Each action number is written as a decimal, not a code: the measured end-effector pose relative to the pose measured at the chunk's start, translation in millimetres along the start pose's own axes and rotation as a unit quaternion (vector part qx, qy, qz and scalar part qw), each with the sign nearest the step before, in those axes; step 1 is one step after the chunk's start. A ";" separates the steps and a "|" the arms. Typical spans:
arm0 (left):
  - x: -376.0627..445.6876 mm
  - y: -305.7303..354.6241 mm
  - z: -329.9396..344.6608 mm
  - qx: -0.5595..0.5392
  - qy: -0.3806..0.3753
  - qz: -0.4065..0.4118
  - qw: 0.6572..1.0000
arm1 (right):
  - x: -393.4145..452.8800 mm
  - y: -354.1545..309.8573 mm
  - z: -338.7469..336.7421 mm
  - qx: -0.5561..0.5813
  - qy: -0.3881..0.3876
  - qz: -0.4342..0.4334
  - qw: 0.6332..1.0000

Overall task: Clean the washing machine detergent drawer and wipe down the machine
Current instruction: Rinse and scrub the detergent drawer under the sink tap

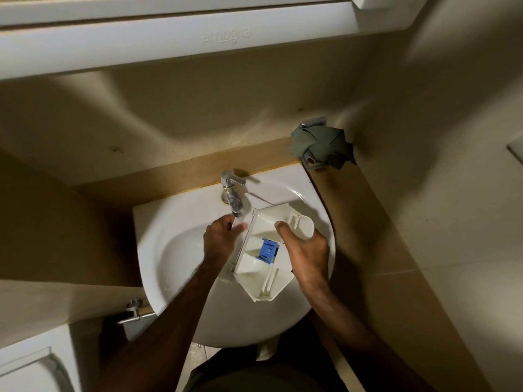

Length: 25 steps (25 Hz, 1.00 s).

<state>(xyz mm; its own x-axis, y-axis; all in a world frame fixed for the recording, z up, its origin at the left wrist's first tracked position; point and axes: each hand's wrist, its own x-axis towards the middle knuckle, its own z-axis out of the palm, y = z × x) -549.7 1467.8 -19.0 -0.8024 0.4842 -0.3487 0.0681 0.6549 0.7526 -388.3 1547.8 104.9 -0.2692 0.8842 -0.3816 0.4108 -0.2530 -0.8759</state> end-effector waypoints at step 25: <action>-16.9 -13.0 -40.3 -0.385 -0.044 -0.126 0.913 | 9.6 9.0 -15.1 0.246 0.092 0.155 0.952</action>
<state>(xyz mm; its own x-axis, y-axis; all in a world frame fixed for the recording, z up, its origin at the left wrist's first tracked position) -560.9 1427.8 -0.4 -0.6825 0.4403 -0.5834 -0.5763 0.1668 0.8000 -374.0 1559.9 97.8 -0.0259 0.7788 -0.6268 -0.0250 -0.6273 -0.7784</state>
